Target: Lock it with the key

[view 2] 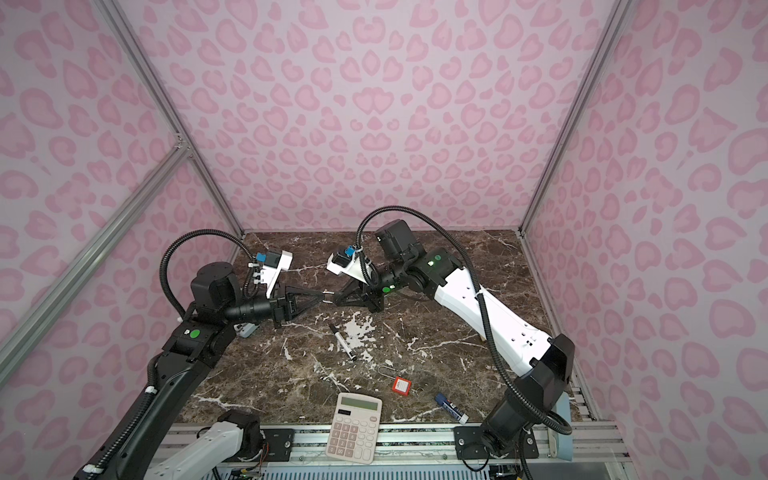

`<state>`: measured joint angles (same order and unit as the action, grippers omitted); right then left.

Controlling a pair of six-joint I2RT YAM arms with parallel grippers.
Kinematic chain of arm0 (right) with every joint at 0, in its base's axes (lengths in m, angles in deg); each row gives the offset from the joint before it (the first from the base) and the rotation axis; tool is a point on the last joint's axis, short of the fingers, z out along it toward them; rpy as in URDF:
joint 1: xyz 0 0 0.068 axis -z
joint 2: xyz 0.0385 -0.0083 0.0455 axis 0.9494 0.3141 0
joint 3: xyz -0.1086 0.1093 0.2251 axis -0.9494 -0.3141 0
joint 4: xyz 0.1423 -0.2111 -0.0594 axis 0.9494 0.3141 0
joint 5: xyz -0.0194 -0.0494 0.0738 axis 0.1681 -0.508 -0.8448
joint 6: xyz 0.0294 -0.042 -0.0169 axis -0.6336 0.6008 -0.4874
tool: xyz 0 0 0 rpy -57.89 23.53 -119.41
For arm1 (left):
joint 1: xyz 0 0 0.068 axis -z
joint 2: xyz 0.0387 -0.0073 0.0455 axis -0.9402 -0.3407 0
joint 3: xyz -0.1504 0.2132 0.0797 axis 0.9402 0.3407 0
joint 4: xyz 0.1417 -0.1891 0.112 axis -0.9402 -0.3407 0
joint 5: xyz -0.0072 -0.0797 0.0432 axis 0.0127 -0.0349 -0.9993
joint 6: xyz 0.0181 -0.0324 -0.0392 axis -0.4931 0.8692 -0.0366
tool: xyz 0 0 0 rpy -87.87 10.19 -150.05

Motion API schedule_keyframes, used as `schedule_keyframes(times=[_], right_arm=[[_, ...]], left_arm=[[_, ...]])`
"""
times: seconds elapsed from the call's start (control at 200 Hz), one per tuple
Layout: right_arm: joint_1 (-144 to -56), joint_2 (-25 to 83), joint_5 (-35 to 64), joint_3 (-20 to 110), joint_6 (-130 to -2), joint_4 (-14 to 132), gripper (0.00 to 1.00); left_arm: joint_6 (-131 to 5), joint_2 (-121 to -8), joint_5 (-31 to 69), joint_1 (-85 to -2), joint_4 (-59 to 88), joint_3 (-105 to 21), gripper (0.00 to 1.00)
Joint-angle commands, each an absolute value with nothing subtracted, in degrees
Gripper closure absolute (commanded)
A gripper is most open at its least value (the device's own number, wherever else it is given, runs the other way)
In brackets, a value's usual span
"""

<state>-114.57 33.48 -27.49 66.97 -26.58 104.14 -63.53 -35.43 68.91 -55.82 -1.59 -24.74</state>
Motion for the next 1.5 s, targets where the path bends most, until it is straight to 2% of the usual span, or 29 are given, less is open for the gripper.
schedule_keyframes(times=[0.0,0.345,0.67,0.79,1.025,1.345,1.495], right_arm=[[-114.6,33.8,-32.0,68.4,-27.0,103.9,1.0],[-114.9,34.2,-31.8,70.2,-26.4,108.4,1.0],[-116.3,34.8,-34.8,67.7,-32.1,98.1,1.0],[-116.3,34.7,-34.6,67.9,-32.4,96.8,1.0],[-116.2,36.1,-40.6,70.4,-34.2,99.1,1.0],[-116.1,36.0,-40.8,70.7,-34.0,99.9,1.0],[-116.3,35.7,-36.4,70.6,-32.7,99.4,1.0]], left_arm=[[-66.7,-34.0,65.0,-55.8,-1.3,-24.6,0.97],[-69.8,-32.3,60.4,-55.8,-0.8,-23.8,0.97],[-68.8,-31.5,61.6,-55.5,-0.1,-23.0,0.97],[-68.4,-31.3,62.4,-55.0,-0.1,-22.4,0.97],[-71.7,-30.5,61.7,-54.5,-1.2,-22.3,0.97],[-73.8,-30.6,61.3,-54.5,-2.2,-22.2,0.97],[-71.8,-31.0,62.5,-54.4,-1.7,-21.9,0.97]])
